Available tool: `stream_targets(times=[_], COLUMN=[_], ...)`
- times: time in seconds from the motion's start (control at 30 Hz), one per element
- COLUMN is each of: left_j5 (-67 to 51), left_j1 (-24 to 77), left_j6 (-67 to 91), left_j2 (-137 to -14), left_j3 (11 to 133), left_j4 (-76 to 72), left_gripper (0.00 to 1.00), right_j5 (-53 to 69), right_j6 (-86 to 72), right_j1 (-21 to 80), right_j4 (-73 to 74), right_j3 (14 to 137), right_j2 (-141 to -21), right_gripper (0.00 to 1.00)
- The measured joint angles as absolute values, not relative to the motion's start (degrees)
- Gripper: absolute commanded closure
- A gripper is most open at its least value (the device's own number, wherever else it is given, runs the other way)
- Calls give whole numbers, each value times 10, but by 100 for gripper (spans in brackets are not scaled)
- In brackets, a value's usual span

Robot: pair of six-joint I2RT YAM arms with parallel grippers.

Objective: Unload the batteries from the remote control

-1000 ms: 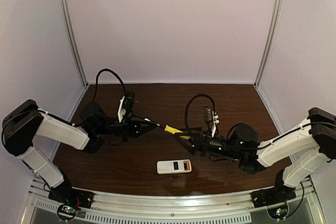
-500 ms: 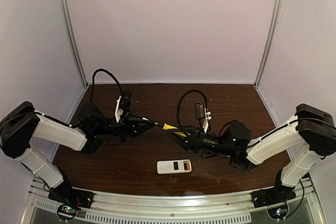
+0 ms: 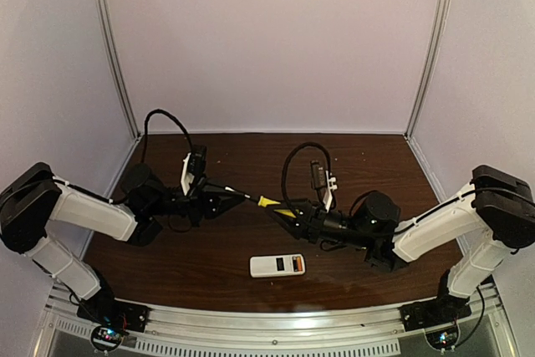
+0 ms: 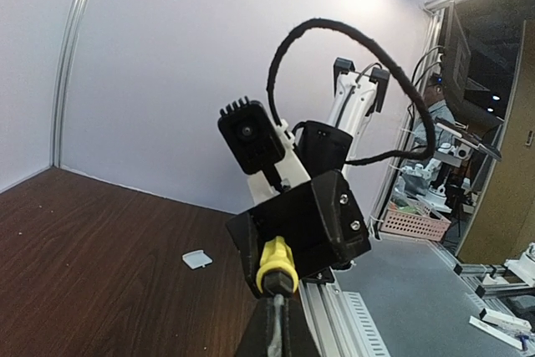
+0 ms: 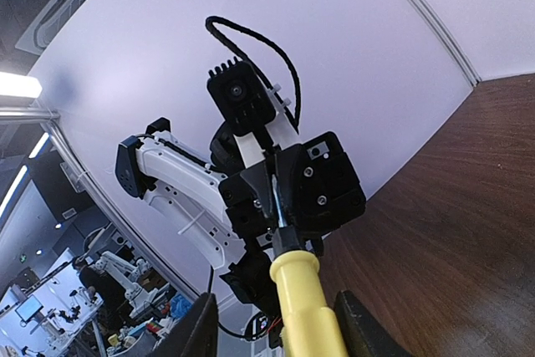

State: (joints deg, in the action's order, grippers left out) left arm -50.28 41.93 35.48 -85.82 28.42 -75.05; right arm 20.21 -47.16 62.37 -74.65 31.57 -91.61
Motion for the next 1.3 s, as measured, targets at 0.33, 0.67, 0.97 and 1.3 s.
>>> stream_targets(times=[0.33,0.67,0.97,1.3], left_j5=[-512,-512,-511,-500], left_j1=[419,418,418,417], left_j6=[396,400,399,395], left_j2=[-859,-859,-858,-858], left_j3=[279,276,266,259], left_j4=[-751,-756,-759,-758], left_gripper=[100,100,100,100], right_j5=[212,214,213,214], right_j6=[-451,-452,-454,-461], right_j1=[624,623,623,623], right_j4=[-742,-735,-731,-744], right_j3=[332,335,336,345], right_j2=[-916,-919,-927,-953], right_gripper=[51,60,62,61])
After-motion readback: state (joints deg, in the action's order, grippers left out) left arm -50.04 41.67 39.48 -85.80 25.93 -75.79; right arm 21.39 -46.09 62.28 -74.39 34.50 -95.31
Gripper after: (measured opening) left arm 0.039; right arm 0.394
